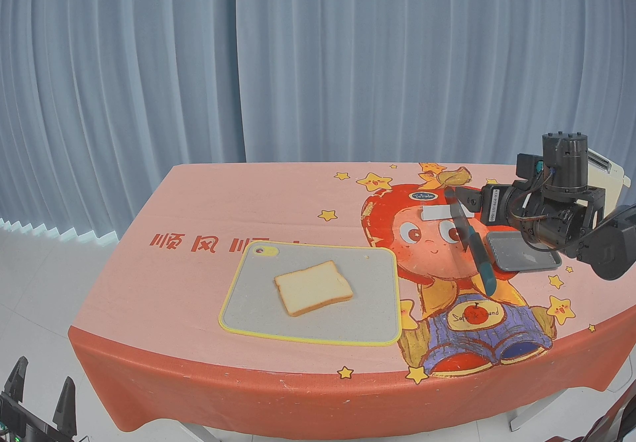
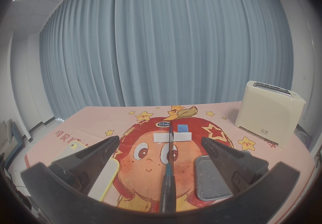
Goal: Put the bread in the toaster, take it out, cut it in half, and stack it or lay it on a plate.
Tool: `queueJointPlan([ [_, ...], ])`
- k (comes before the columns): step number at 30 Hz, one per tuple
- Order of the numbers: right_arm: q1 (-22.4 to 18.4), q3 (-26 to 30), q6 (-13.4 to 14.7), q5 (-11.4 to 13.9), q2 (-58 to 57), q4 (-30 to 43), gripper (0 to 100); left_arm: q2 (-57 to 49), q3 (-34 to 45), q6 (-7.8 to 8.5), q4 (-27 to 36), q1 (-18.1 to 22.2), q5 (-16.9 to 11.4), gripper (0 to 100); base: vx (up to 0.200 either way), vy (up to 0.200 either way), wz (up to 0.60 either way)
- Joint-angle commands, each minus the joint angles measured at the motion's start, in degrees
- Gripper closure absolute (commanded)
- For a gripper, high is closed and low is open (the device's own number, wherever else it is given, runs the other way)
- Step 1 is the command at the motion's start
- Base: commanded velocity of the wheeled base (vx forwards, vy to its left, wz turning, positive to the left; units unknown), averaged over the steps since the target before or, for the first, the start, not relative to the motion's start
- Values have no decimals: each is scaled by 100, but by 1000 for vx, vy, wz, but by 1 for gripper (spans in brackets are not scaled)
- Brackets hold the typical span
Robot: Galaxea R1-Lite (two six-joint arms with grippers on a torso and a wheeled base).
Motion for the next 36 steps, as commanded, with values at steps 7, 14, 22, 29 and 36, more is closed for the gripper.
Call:
queueJointPlan([
  [7,139,70,-3,-214,51,8,0,0,101,1,1,2,1,0,0,0,0],
  [14,236,62,-21,-399,166,157,0,0,101,1,1,2,1,0,0,0,0],
  [22,253,79,-21,-399,192,157,0,0,101,1,1,2,1,0,0,0,0],
  [29,324,88,-21,-399,201,157,0,0,101,1,1,2,1,0,0,0,0],
  [36,280,70,-21,-399,262,149,0,0,101,-8,1,2,1,0,0,0,0],
])
